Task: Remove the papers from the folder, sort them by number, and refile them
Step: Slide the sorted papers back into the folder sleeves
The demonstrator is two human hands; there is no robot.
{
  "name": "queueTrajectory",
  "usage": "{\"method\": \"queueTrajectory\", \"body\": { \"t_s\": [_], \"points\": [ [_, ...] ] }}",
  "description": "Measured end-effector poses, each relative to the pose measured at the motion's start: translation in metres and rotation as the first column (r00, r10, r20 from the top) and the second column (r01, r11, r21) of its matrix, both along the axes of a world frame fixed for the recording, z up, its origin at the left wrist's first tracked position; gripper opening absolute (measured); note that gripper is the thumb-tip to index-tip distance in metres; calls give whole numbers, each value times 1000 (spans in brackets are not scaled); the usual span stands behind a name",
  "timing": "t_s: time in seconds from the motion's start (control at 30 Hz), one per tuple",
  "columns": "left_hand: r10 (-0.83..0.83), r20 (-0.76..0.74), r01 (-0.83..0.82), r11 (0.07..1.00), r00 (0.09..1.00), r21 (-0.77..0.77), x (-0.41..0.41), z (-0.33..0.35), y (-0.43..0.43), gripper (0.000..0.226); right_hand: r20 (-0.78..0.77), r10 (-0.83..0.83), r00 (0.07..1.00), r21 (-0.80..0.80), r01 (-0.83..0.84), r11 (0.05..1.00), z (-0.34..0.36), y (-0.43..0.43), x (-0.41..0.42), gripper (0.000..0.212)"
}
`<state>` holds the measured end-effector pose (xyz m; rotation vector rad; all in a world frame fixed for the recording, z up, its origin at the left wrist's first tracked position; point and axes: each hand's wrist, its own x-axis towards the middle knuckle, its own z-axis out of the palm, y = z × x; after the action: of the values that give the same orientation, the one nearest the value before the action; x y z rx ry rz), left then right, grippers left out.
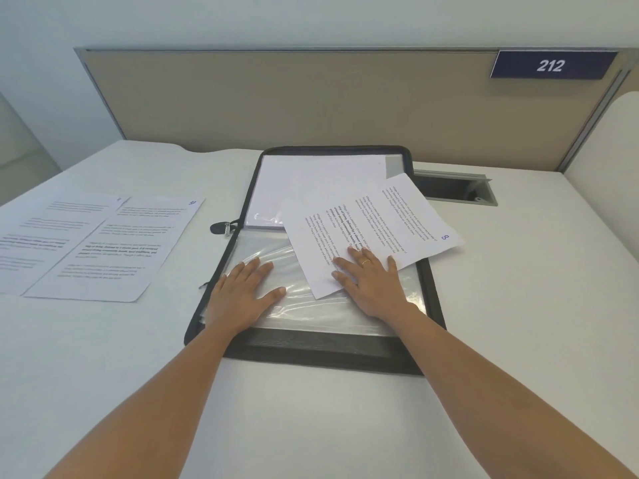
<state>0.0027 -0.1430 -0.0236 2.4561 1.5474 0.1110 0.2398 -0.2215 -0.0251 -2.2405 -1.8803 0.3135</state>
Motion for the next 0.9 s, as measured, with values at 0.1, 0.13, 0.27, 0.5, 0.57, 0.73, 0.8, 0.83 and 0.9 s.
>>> {"method": "queueTrajectory", "body": {
  "t_s": [0.1,0.13,0.27,0.5,0.57,0.73,0.8,0.83,0.9],
  "points": [
    [2,36,-2,1000,999,-7,1,2,-1,101,57,-72,996,21,71,997,3,-8,19,47],
    [1,41,-1,1000,999,-3,2,2,-1,101,74,-112,991,35,110,993,3,-12,27,47],
    [26,65,-27,1000,998,11,6,3,-7,102,85,-279,956,110,269,957,1,-31,58,47],
    [-110,225,79,987,968,143,76,10,-38,34,32,-380,924,272,358,893,-2,-51,98,42],
    [-158,274,132,985,949,113,104,13,-52,28,-33,-273,962,325,268,907,0,-53,102,36],
    [-157,356,189,980,921,-57,153,18,-75,45,-154,-125,980,142,147,979,1,-59,104,54],
    [-182,320,216,973,930,-75,160,17,-77,51,-159,-104,982,109,122,986,-2,-65,108,60],
    [-199,295,225,973,934,-58,162,16,-78,52,-173,-102,980,109,122,987,-2,-68,109,63],
    [-222,267,233,972,938,-8,163,14,-80,48,-205,-96,974,109,120,987,-3,-72,111,69]
  ]
}}
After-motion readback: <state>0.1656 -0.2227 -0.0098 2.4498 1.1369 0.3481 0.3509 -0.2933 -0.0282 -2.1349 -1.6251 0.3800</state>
